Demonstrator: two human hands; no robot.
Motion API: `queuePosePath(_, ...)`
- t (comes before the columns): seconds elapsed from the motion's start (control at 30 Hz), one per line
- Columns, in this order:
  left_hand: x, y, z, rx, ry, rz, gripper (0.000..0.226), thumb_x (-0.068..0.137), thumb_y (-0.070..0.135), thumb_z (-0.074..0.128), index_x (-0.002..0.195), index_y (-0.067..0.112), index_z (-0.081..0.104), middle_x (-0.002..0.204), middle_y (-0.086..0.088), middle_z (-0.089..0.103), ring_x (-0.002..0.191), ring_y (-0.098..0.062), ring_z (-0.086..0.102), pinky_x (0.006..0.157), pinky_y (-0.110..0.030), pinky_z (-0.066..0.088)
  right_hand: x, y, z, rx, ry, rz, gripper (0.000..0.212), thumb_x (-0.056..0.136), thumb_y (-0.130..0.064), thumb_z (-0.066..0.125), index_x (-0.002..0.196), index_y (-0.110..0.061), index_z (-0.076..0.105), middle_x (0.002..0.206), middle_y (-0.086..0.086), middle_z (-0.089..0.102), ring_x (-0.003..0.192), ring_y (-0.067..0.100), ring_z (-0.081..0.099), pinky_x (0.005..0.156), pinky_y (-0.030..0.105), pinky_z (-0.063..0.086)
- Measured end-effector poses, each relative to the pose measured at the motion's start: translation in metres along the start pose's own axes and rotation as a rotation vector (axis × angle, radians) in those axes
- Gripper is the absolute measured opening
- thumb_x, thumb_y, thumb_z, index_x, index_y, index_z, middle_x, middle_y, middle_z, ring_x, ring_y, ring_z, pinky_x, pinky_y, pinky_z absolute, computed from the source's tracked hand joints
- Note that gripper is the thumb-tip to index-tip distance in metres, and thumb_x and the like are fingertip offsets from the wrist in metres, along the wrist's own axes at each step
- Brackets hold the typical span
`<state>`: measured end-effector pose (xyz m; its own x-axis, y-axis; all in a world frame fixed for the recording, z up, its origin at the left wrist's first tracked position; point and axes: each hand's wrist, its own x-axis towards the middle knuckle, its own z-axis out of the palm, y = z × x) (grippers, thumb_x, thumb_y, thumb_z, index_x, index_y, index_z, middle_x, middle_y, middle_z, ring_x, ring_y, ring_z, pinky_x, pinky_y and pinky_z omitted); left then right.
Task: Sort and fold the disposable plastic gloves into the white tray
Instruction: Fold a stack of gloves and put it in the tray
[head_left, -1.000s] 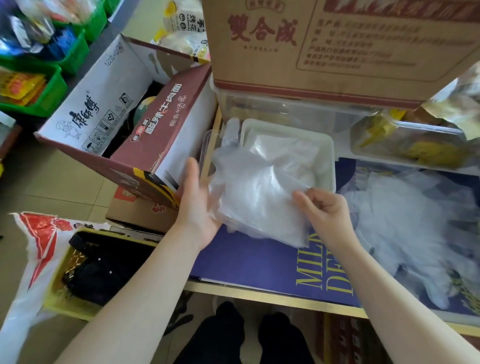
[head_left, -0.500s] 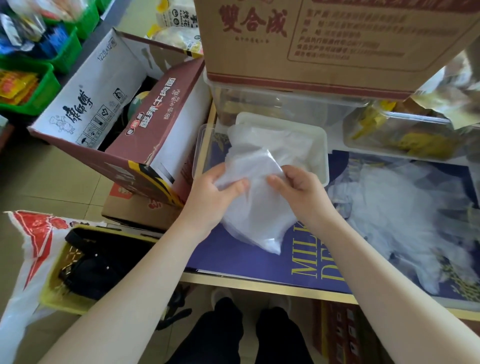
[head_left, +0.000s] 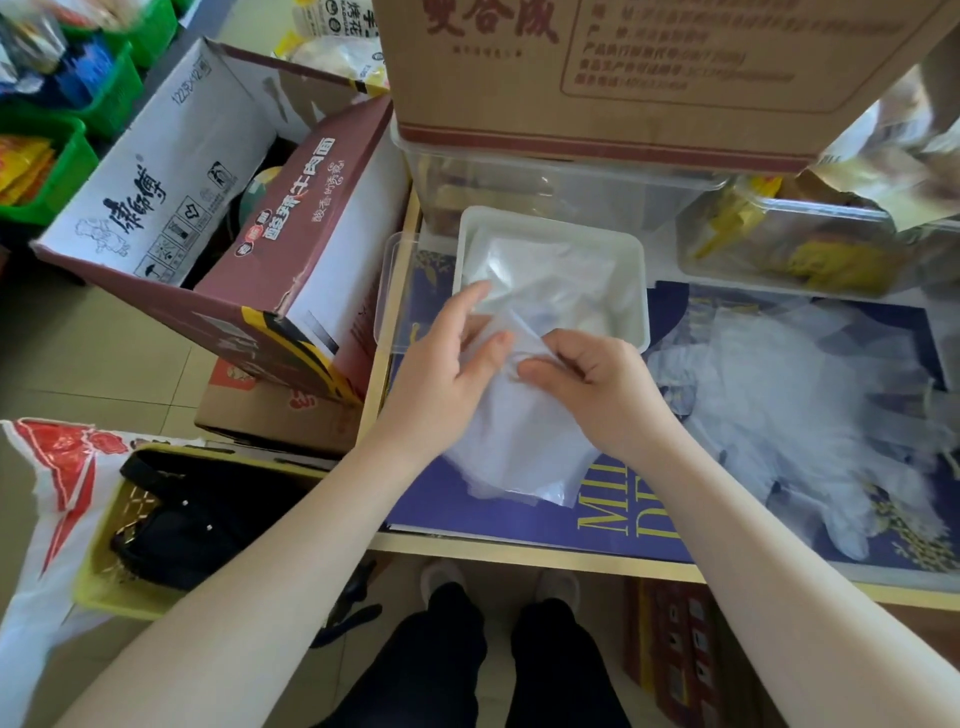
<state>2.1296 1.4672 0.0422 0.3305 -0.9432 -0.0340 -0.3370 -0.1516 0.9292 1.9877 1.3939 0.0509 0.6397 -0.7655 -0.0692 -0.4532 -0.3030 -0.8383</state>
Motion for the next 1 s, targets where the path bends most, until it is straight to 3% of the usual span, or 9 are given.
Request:
queuePosePath(0.17, 0.005, 0.003, -0.001, -0.245, -0.025, -0.153, 0.004, 0.089, 0.018, 0.062, 0.089, 0.014, 0.062, 0.089, -0.016, 0.067, 0.081, -0.014, 0.058, 0.076, -0.031, 0.046, 0.000, 0.001, -0.008, -0.074, -0.082, 0.020, 0.037, 0.084, -0.021, 0.067, 0.056, -0.020, 0.043, 0.051, -0.005, 0.029, 0.051, 0.010, 0.028, 0.047, 0.022, 0.022)
queuePosePath(0.23, 0.012, 0.005, -0.005, -0.317, 0.032, -0.208, 0.005, 0.090, 0.017, 0.060, 0.085, 0.016, 0.061, 0.082, -0.009, 0.067, 0.076, -0.012, 0.060, 0.071, -0.028, 0.049, 0.002, 0.006, -0.019, -0.080, -0.117, 0.107, 0.032, 0.081, -0.022, 0.069, 0.057, -0.022, 0.048, 0.048, -0.007, 0.036, 0.047, 0.007, 0.032, 0.047, 0.020, 0.023)
queuePosePath(0.33, 0.031, 0.007, -0.011, -0.359, 0.158, -0.283, 0.012, 0.094, 0.018, 0.054, 0.084, 0.019, 0.060, 0.082, 0.003, 0.067, 0.073, -0.010, 0.064, 0.070, -0.026, 0.052, 0.003, 0.014, -0.039, 0.473, -0.123, 0.310, 0.007, 0.077, -0.008, 0.067, 0.078, -0.014, 0.064, 0.061, -0.011, 0.063, 0.055, 0.002, 0.056, 0.055, 0.017, 0.045)
queuePosePath(0.4, 0.048, 0.006, -0.011, -0.320, 0.204, -0.285, 0.013, 0.094, 0.020, 0.053, 0.083, 0.020, 0.061, 0.086, -0.001, 0.067, 0.079, -0.015, 0.064, 0.074, -0.031, 0.051, 0.008, 0.023, -0.048, 0.871, -0.077, 0.397, 0.018, 0.076, -0.007, 0.060, 0.093, -0.006, 0.063, 0.077, -0.001, 0.072, 0.067, 0.012, 0.067, 0.061, 0.025, 0.055)
queuePosePath(0.5, 0.074, 0.002, -0.006, -0.221, 0.191, -0.296, 0.018, 0.095, 0.024, 0.052, 0.079, 0.017, 0.058, 0.086, -0.008, 0.063, 0.081, -0.021, 0.059, 0.075, -0.037, 0.047, 0.028, 0.028, -0.046, 0.968, 0.033, 0.450, 0.015, 0.088, -0.007, 0.055, 0.102, -0.009, 0.059, 0.087, 0.003, 0.070, 0.070, 0.015, 0.068, 0.059, 0.027, 0.054)
queuePosePath(0.73, 0.135, -0.002, 0.004, -0.022, 0.245, -0.367, 0.023, 0.097, 0.031, 0.045, 0.096, 0.011, 0.055, 0.083, -0.002, 0.055, 0.083, -0.021, 0.055, 0.065, -0.028, 0.040, 0.069, 0.045, -0.026, 0.371, 0.401, 0.491, 0.063, 0.079, -0.020, 0.071, 0.130, -0.027, 0.034, 0.093, -0.007, 0.050, 0.078, 0.013, 0.054, 0.063, 0.025, 0.046)
queuePosePath(0.8, 0.144, -0.006, 0.010, 0.103, 0.189, -0.387, 0.028, 0.098, 0.033, 0.043, 0.102, 0.010, 0.057, 0.081, 0.000, 0.054, 0.084, -0.022, 0.055, 0.060, -0.027, 0.038, 0.076, 0.049, -0.025, 0.173, 0.429, 0.430, 0.050, 0.083, -0.011, 0.062, 0.125, -0.019, 0.036, 0.084, -0.009, 0.044, 0.073, 0.014, 0.047, 0.063, 0.027, 0.038)
queuePosePath(0.9, 0.143, -0.004, 0.012, 0.667, -0.094, -0.316, 0.037, 0.097, 0.036, 0.041, 0.107, 0.004, 0.059, 0.081, -0.004, 0.056, 0.072, -0.019, 0.053, 0.055, -0.028, 0.033, 0.082, 0.055, -0.023, -0.030, 0.464, 0.391, 0.020, 0.087, 0.000, 0.046, 0.100, -0.016, 0.045, 0.098, 0.001, 0.051, 0.076, 0.020, 0.045, 0.058, 0.030, 0.027)
queuePosePath(1.0, 0.141, 0.003, 0.009, 1.089, -0.123, -0.122, 0.037, 0.094, 0.040, 0.046, 0.098, 0.005, 0.056, 0.086, -0.010, 0.053, 0.078, -0.028, 0.054, 0.058, -0.030, 0.035, 0.084, 0.062, -0.019, -0.109, 0.442, 0.392, 0.024, 0.090, 0.001, 0.041, 0.101, -0.010, 0.059, 0.115, 0.009, 0.054, 0.098, 0.025, 0.053, 0.070, 0.021, 0.029)
